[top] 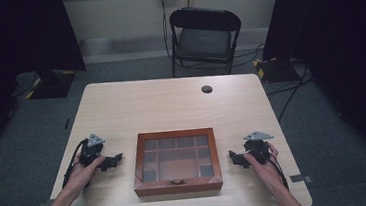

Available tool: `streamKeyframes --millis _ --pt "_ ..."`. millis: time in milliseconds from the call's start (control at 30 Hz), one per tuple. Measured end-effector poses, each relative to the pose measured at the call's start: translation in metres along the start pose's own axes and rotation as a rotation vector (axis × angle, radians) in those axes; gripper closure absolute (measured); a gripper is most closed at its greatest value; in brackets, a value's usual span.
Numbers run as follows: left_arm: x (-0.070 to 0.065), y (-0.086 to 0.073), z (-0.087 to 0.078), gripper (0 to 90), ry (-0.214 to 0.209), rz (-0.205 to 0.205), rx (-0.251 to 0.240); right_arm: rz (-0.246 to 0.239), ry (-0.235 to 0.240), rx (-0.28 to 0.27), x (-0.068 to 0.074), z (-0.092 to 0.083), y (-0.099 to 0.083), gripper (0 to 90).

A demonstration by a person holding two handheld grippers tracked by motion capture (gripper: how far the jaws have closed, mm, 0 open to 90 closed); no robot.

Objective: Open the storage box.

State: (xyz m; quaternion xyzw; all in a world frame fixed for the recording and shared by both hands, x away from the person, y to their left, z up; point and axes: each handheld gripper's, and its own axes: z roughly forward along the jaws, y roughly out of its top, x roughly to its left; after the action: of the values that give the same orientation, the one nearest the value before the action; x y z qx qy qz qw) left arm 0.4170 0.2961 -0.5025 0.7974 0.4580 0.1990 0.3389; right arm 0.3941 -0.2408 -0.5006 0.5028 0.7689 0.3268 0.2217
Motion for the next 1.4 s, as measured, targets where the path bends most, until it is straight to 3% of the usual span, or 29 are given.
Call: streamKeyframes --millis 200,300,400,533,700,800,867,1067,1400 --pt "0.0 0.0 0.0 4.6 0.0 -0.001 0.0 0.002 -0.005 0.012 0.001 0.0 0.002 7.5" --pt "0.0 0.0 0.0 4.6 0.0 0.001 0.001 0.002 -0.007 0.029 0.002 -0.002 0.005 17.0" --pt "0.0 0.0 0.0 4.6 0.0 0.001 0.001 -0.005 -0.012 0.033 0.004 -0.003 0.008 18.4" --pt "0.0 0.0 0.0 4.6 0.0 -0.003 -0.002 -0.005 0.023 0.017 0.006 -0.011 0.015 24.3" --pt "0.0 0.0 0.0 4.5 0.0 -0.001 0.0 0.018 0.087 -0.044 0.01 -0.026 0.027 28.6" --pt "0.0 0.0 0.0 4.6 0.0 0.002 0.001 0.008 0.121 -0.059 0.013 -0.031 0.031 31.3" --pt "0.0 0.0 0.0 4.6 0.0 -0.001 -0.001 0.007 0.129 -0.051 0.015 -0.034 0.032 35.0" --pt "0.0 0.0 0.0 4.5 -0.001 -0.002 -0.001 0.023 0.241 -0.065 0.018 -0.045 0.041 43.3" --pt "0.0 0.0 0.0 4.5 -0.002 -0.002 -0.001 -0.018 0.379 -0.09 0.037 -0.055 0.05 51.8"
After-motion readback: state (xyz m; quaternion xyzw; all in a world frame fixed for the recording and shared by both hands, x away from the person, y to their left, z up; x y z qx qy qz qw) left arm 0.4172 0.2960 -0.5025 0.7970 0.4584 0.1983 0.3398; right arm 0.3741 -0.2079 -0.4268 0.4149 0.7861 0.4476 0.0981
